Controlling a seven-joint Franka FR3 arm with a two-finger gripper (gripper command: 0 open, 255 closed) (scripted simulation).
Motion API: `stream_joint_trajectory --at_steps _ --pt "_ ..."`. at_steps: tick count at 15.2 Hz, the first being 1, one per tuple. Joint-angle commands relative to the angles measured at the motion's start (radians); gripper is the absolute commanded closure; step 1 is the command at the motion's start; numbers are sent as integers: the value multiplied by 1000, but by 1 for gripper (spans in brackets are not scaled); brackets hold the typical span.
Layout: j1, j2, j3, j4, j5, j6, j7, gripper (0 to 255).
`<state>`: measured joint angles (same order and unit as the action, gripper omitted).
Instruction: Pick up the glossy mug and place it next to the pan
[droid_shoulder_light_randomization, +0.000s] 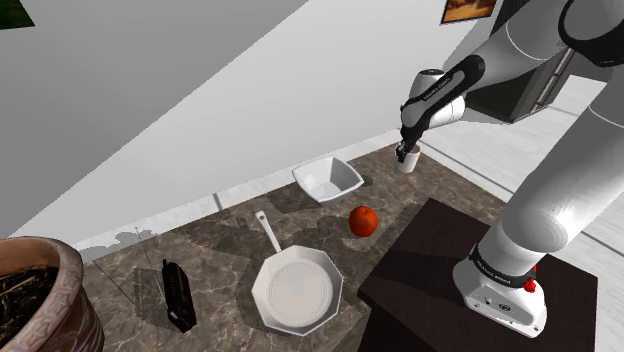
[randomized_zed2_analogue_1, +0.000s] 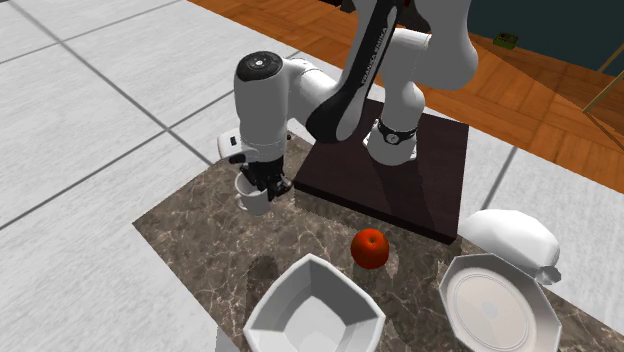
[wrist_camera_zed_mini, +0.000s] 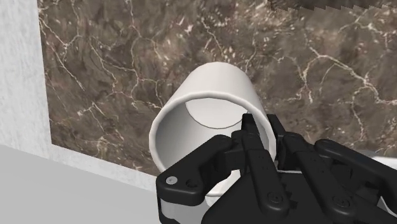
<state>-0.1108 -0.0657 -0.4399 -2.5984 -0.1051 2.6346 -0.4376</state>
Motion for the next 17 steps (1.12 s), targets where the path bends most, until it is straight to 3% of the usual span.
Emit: stream_joint_trajectory --at_steps 1,13,17 --pt "-3 -25 1 8 -15 -32 10 255" --pt "-18 -166 24 61 -72 -220 50 255" --pt "8 -236 103 -11 -95 -227 175 255"
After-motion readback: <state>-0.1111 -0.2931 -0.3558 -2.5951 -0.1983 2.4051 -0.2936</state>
